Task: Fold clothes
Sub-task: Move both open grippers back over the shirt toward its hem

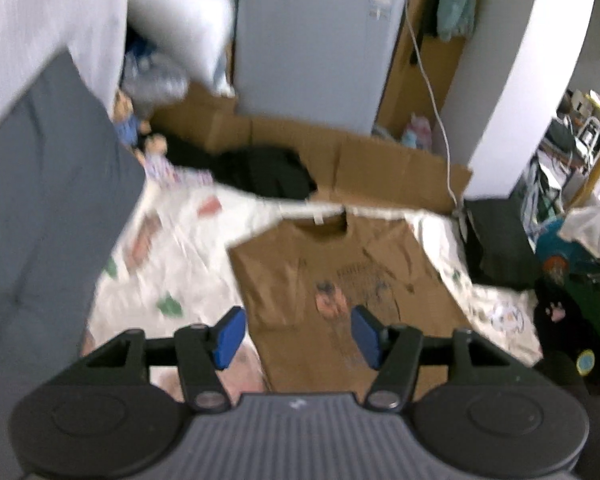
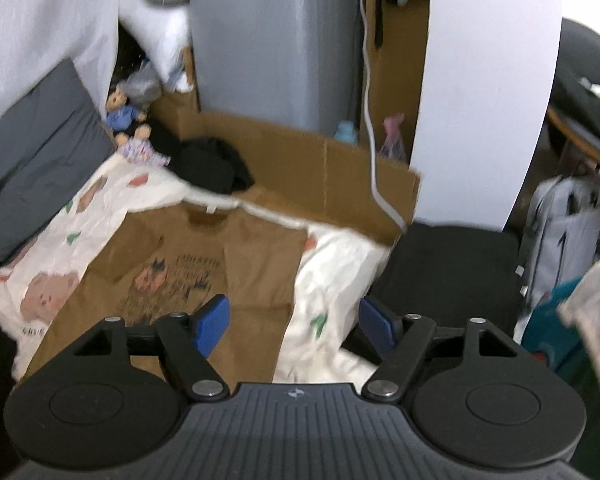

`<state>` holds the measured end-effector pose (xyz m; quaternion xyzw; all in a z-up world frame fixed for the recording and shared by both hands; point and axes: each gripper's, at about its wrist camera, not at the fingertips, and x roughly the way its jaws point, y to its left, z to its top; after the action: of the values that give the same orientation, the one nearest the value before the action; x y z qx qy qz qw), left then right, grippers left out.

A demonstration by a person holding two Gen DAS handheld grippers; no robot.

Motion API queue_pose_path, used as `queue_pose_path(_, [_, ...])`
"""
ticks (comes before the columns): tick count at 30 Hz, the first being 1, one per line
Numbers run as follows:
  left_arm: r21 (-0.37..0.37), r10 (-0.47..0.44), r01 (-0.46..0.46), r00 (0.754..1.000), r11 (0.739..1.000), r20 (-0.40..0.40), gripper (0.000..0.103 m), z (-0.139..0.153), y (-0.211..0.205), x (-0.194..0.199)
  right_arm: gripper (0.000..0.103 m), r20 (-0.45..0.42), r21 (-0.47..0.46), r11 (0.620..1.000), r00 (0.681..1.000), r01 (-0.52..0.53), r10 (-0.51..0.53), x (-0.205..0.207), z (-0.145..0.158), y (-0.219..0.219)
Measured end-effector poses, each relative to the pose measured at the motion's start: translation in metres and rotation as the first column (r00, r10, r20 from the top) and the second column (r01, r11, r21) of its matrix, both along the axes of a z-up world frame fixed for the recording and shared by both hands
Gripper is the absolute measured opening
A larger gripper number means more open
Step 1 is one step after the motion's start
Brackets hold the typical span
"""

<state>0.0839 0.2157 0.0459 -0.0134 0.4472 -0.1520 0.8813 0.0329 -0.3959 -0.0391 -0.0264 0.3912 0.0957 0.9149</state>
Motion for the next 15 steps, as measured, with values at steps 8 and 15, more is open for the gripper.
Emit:
queue_pose_path(8, [-0.074, 0.047, -0.057, 0.990, 0.996, -0.132, 0.061, -0.085, 0.010, -0.022, 0.076, -0.118, 0.039, 0.999, 0.993, -0.019, 0.024, -0.024, -0.056, 0.013])
queue_pose_path(15, [-0.138, 0.064, -0.098, 0.971, 0.986, -0.231, 0.061, -0.156, 0.006, -0.031, 0.076, -0.231, 0.041, 0.999, 0.973, -0.008, 0.017, -0.029, -0.098, 0.017])
